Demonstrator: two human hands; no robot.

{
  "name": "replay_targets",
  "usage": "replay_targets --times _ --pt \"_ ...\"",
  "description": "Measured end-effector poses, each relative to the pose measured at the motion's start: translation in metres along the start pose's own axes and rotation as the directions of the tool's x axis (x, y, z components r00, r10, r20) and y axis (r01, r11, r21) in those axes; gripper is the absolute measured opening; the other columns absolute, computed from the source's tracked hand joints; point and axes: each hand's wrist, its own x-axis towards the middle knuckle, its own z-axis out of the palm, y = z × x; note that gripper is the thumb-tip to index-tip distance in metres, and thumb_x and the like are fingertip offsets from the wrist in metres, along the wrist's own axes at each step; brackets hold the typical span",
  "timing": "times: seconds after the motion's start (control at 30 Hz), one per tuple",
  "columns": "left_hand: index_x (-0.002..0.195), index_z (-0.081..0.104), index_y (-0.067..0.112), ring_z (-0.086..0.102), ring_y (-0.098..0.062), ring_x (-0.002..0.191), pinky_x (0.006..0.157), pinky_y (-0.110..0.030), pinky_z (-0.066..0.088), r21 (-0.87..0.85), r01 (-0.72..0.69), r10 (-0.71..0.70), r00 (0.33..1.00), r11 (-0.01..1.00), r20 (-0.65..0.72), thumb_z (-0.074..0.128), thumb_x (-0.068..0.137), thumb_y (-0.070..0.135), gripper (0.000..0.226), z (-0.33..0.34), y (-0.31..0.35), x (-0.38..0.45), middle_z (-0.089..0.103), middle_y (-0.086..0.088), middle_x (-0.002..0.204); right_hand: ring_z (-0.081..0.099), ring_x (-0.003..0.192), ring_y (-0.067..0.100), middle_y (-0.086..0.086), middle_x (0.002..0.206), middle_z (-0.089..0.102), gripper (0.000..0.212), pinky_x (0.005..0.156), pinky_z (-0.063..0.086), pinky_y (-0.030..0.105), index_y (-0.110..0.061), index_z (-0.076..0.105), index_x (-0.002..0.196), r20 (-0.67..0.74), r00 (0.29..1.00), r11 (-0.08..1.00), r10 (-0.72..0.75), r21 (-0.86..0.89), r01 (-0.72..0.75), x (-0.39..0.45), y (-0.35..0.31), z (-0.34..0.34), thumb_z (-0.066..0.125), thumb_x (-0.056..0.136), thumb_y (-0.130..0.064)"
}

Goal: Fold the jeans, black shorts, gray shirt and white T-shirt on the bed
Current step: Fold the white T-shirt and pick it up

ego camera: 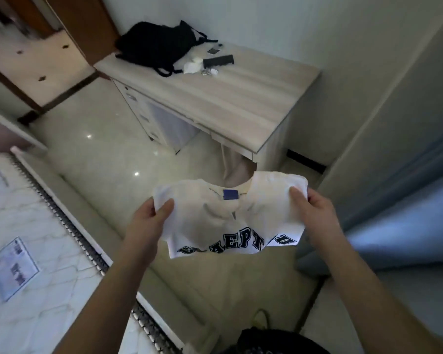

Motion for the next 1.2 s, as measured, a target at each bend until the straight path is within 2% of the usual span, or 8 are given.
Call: replay_targets --times 0.17,0.27,0.43,0.6,0.73,0.9,1.07,1.2 --pt "0.113 0.07 0.023 0.069 -0.027 0.105 0.091 -0.047 0.053 -0.057 -0.026 0.021 0.996 0.998 -0.085 0.068 0.082 0.043 0.037 -0.011 0.007 0.006 0.073 -0.008 0.11 0.068 0.087 0.022 0.006 0.092 0.073 0.031 0.083 0.055 0.051 -0.032 0.071 0.093 0.09 0.995 0.998 -0.043 -0.041 0.047 0.035 -0.028 0.021 0.059 0.078 -0.056" --pt "0.114 0.07 0.021 0.07 -0.025 0.103 0.09 -0.045 0.054 -0.073 -0.039 0.028 0.99 0.997 -0.139 0.067 0.084 0.042 0.037 -0.026 0.007 0.007 0.074 -0.007 0.109 0.07 0.09 0.023 0.0 0.092 0.075 0.021 0.083 0.056 0.05 -0.033 0.073 0.096 0.151 0.986 0.997 -0.072 -0.029 0.078 0.052 -0.037 0.043 0.062 0.086 -0.047" --pt "0.113 0.069 0.019 0.07 -0.024 0.102 0.089 -0.042 0.054 -0.145 -0.011 -0.026 0.968 0.989 -0.251 0.066 0.092 0.03 0.025 -0.056 0.006 0.011 0.074 -0.005 0.108 0.069 0.083 0.009 -0.009 0.089 0.075 0.013 0.079 0.054 0.036 -0.039 0.073 0.091 0.22 0.968 0.987 -0.119 -0.075 0.139 0.072 -0.053 0.088 0.06 0.094 -0.038" --pt "0.114 0.068 0.018 0.071 -0.017 0.098 0.079 -0.028 0.056 -0.143 -0.012 -0.036 0.944 0.99 -0.329 0.062 0.094 0.025 0.022 -0.094 0.009 0.042 0.075 -0.001 0.105 0.069 0.096 0.014 -0.011 0.095 0.075 0.016 0.088 0.055 0.043 -0.032 0.072 0.102 0.313 0.94 0.978 -0.132 -0.115 0.176 0.099 -0.072 0.139 0.058 0.096 -0.037" --pt "0.1 0.073 0.025 0.072 -0.012 0.091 0.067 -0.016 0.054 -0.178 -0.025 -0.045 0.924 0.984 -0.38 0.06 0.095 0.022 0.014 -0.134 0.012 0.086 0.076 0.001 0.099 0.068 0.099 0.013 -0.01 0.1 0.074 0.022 0.091 0.054 0.046 -0.033 0.071 0.109 0.364 0.923 0.964 -0.125 -0.175 0.2 0.132 -0.086 0.192 0.056 0.095 -0.043" --pt "0.111 0.069 0.022 0.07 -0.017 0.1 0.081 -0.029 0.054 -0.209 0.0 -0.08 0.923 0.978 -0.376 0.061 0.095 0.024 0.018 -0.187 0.02 0.147 0.075 0.0 0.106 0.066 0.098 0.013 -0.009 0.101 0.073 0.021 0.085 0.054 0.04 -0.032 0.07 0.109 0.417 0.901 0.955 -0.118 -0.201 0.218 0.175 -0.115 0.271 0.057 0.095 -0.041" --pt "0.114 0.068 0.019 0.07 -0.023 0.102 0.08 -0.03 0.057 -0.231 -0.033 -0.055 0.93 0.972 -0.363 0.067 0.091 0.019 0.023 -0.234 0.048 0.217 0.074 -0.004 0.107 0.067 0.089 0.001 -0.014 0.098 0.073 0.015 0.067 0.049 0.019 -0.033 0.07 0.103 0.412 0.903 0.964 -0.12 -0.171 0.206 0.217 -0.154 0.343 0.058 0.096 -0.037" --pt "0.118 0.066 0.015 0.069 -0.027 0.103 0.092 -0.045 0.054 -0.231 -0.023 -0.073 0.914 0.973 -0.399 0.07 0.088 0.02 0.03 -0.266 0.064 0.268 0.074 -0.008 0.107 0.069 0.091 0.017 -0.003 0.1 0.075 0.02 0.07 0.054 0.033 -0.026 0.071 0.107 0.429 0.897 0.962 -0.11 -0.18 0.204 0.255 -0.182 0.392 0.057 0.096 -0.037"
